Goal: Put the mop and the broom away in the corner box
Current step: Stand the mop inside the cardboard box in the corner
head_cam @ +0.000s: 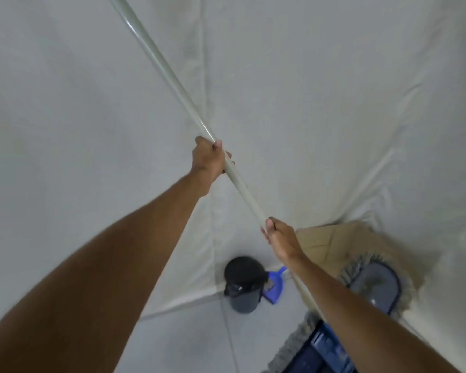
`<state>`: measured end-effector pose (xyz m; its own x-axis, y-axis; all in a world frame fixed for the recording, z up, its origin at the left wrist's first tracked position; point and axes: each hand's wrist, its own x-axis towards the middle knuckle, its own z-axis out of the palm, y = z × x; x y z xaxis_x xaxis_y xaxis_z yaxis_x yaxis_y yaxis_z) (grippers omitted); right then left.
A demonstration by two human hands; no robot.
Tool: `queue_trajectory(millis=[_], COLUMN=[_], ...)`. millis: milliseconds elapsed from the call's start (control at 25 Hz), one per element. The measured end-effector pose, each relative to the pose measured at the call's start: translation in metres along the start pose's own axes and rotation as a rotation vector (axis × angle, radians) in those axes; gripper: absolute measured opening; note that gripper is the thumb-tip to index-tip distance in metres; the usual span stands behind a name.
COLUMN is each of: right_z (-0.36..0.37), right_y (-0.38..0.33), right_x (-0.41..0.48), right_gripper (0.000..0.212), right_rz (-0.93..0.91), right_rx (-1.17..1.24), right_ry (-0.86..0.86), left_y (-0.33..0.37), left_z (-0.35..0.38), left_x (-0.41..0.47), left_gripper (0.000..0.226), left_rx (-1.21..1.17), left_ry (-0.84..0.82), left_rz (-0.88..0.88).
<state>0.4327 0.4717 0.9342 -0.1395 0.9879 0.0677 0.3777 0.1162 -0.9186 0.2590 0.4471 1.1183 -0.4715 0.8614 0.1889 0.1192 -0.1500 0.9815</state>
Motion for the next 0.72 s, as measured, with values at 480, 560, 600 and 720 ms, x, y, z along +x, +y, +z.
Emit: queue_trajectory(millis=[480,560,600,720], right_z=[-0.289,-0.308,-0.315,-0.329], right_y=[0.118,0.143,0.155,0.202], right_x=[0.063,0.092,0.107,0.176], right_gripper=[0.043,0.045,0.045,0.041], right_rz=[0.11,0.105,0.113,0.178], right_rx=[0.419,0.406,0.411,0.474], right_ry=[0.309,0.296,0.279,0.231], left_y=[0.068,0.055,0.046,0.002], left_z=[0.413,0.456,0.475,0.541], left_x=[-0.045,-0.028,-0.018,0.034], left_gripper=[0.021,0.02,0.02,0.019], left_rx=[0.203,0.223,0.231,0.258], left_ry=[-0.433,-0.47,-0.485,-0.527], left_rz=[0.355,0.386,0.399,0.419])
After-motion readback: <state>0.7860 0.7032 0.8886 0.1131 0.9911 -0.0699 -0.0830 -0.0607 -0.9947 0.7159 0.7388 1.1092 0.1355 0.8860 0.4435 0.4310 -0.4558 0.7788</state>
